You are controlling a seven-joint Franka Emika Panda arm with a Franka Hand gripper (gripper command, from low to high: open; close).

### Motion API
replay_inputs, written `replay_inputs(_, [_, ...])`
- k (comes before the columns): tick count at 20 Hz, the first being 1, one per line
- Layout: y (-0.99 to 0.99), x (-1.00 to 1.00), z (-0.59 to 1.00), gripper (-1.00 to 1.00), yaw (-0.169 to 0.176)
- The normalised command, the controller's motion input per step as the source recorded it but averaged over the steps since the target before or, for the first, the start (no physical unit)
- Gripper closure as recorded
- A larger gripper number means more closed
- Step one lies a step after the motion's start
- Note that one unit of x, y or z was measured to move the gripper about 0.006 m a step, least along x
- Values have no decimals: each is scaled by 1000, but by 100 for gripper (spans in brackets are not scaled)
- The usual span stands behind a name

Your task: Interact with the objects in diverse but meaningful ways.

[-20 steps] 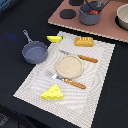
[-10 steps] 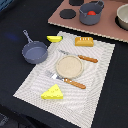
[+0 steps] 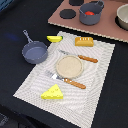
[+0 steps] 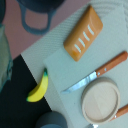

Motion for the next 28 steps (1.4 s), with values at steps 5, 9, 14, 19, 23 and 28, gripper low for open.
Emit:
replay_inputs(5, [-1000,332,0,-100,0])
replay_inputs(9, [-993,222,-89,-100,-13])
replay_inputs(14, [-969,182,-143,-100,-17])
replay_inputs(19, [-909,94,-195,-100,-18])
replay_inputs(23, [-861,11,-236,-100,-18])
replay_inputs(28, [-857,31,-217,-100,-18])
